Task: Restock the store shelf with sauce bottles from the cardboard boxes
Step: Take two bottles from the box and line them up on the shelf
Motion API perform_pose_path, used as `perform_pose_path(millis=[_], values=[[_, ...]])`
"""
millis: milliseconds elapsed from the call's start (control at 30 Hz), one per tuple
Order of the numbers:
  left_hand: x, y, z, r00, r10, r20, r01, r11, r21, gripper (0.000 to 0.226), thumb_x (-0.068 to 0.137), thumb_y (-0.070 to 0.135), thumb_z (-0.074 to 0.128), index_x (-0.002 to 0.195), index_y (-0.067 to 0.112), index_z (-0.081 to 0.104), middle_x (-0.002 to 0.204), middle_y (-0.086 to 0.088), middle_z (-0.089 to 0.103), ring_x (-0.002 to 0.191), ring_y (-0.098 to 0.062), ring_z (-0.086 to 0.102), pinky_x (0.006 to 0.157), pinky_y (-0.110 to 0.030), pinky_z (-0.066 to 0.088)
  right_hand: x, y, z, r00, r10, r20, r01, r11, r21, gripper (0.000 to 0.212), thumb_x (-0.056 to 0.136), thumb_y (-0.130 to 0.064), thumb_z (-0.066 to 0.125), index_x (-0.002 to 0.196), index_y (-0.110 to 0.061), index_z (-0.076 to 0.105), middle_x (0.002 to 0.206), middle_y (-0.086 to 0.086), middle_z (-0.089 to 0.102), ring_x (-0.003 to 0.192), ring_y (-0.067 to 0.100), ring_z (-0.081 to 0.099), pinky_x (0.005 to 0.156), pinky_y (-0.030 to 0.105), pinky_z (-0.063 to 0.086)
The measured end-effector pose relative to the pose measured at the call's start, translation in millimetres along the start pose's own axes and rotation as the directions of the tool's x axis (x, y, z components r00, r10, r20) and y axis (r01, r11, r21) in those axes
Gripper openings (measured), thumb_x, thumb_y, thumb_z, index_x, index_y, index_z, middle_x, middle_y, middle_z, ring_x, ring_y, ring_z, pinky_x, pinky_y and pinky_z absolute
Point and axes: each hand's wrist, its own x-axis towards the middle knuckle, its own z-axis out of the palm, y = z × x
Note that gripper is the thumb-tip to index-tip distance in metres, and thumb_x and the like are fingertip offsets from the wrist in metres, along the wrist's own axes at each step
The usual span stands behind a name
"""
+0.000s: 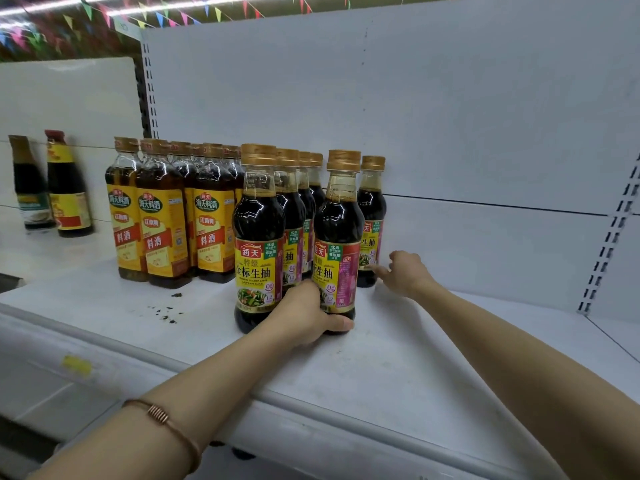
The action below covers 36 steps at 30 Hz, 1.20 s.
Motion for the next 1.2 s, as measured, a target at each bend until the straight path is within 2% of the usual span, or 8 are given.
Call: perform_pose_path(millis=[67, 200, 400, 533, 633, 900, 1033, 1200], values=[[7, 2, 5, 0.999, 0.016, -0.029, -0.014, 0.998, 0.064, 0.085, 0.067, 0.049, 0.082, 0.134, 0.014, 0.042, 0.129, 0.001, 0.056, 0.119, -0.021, 0.055, 0.100, -0.031, 0.045, -14, 2, -10, 0.998, -0.017, -0.056, 0.023, 0.994, 0.108, 0.040, 0.099, -0.037, 0.051, 0.113, 0.000, 0.060, 0.110, 0.017, 0.067, 0.095, 0.029, 0.064, 0.079, 0.038, 0.054], [16, 18, 18, 0.995, -0.034, -0.091, 0.049, 0.985, 0.168, 0.094, 0.071, 0.055, 0.077, 0.133, 0.003, 0.029, 0.127, -0.009, 0.053, 0.115, -0.028, 0.055, 0.092, -0.038, 0.049, -58, -18, -31, 0.993, -0.120, -0.013, 0.115, 0.902, 0.416, 0.058, 0.097, -0.058, 0.036, 0.100, -0.009, 0.067, 0.092, 0.005, 0.072, 0.064, 0.015, 0.062, 0.051, 0.024, 0.047], [28, 10, 22, 0.997, -0.011, 0.078, 0.010, 1.000, 0.010, 0.102, 0.077, 0.059, 0.068, 0.147, 0.009, 0.014, 0.140, -0.008, 0.045, 0.126, -0.027, 0.046, 0.103, -0.041, 0.043, -72, -16, -20, 0.963, -0.247, 0.108, 0.224, 0.956, 0.187, 0.042, 0.088, -0.057, 0.057, 0.098, -0.016, 0.061, 0.098, 0.004, 0.067, 0.067, 0.010, 0.059, 0.044, 0.012, 0.043], [35, -2, 16, 0.994, 0.098, -0.048, -0.100, 0.994, -0.035, 0.056, 0.085, 0.042, 0.068, 0.134, 0.021, 0.050, 0.130, -0.003, 0.057, 0.122, -0.025, 0.051, 0.105, -0.041, 0.041, -59, -11, -16, 0.951, -0.264, 0.161, 0.212, 0.936, 0.281, 0.024, 0.091, -0.048, 0.058, 0.091, -0.025, 0.063, 0.095, -0.002, 0.067, 0.074, 0.013, 0.066, 0.060, 0.020, 0.054], [42, 5, 20, 0.991, 0.060, -0.123, -0.068, 0.996, -0.063, 0.047, 0.083, 0.035, 0.073, 0.124, 0.016, 0.060, 0.120, -0.006, 0.063, 0.110, -0.025, 0.058, 0.096, -0.037, 0.047, -50, -7, -14, 0.949, -0.278, 0.146, 0.234, 0.937, 0.261, 0.027, 0.094, -0.043, 0.055, 0.104, -0.020, 0.067, 0.101, 0.001, 0.069, 0.079, 0.016, 0.067, 0.072, 0.027, 0.056], [63, 17, 34, 0.986, -0.033, -0.165, 0.039, 0.999, 0.036, 0.043, 0.089, 0.032, 0.066, 0.122, 0.007, 0.054, 0.117, -0.012, 0.059, 0.101, -0.029, 0.059, 0.083, -0.036, 0.050, -31, 1, -8, 0.974, -0.211, 0.077, 0.185, 0.949, 0.253, 0.060, 0.091, -0.047, 0.058, 0.138, -0.012, 0.048, 0.130, 0.004, 0.058, 0.103, 0.018, 0.058, 0.084, 0.026, 0.046], [64, 18, 40, 0.980, -0.063, -0.189, 0.068, 0.998, 0.020, 0.051, 0.093, 0.031, 0.061, 0.134, 0.006, 0.042, 0.130, -0.014, 0.047, 0.111, -0.030, 0.054, 0.077, -0.030, 0.039, -16, 10, -6, 0.945, -0.251, 0.210, 0.150, 0.903, 0.402, 0.084, 0.077, -0.063, 0.062, 0.147, -0.025, 0.034, 0.143, -0.006, 0.050, 0.128, 0.021, 0.051, 0.111, 0.036, 0.037], [66, 19, 40, 0.975, -0.079, -0.210, 0.087, 0.996, 0.031, 0.051, 0.095, 0.031, 0.058, 0.134, 0.004, 0.039, 0.135, -0.015, 0.041, 0.116, -0.030, 0.051, 0.080, -0.029, 0.035, -6, 16, 4, 0.914, -0.321, 0.251, 0.154, 0.842, 0.517, 0.073, 0.080, -0.058, 0.060, 0.145, -0.033, 0.036, 0.137, -0.012, 0.055, 0.127, 0.009, 0.051, 0.112, 0.034, 0.038]])
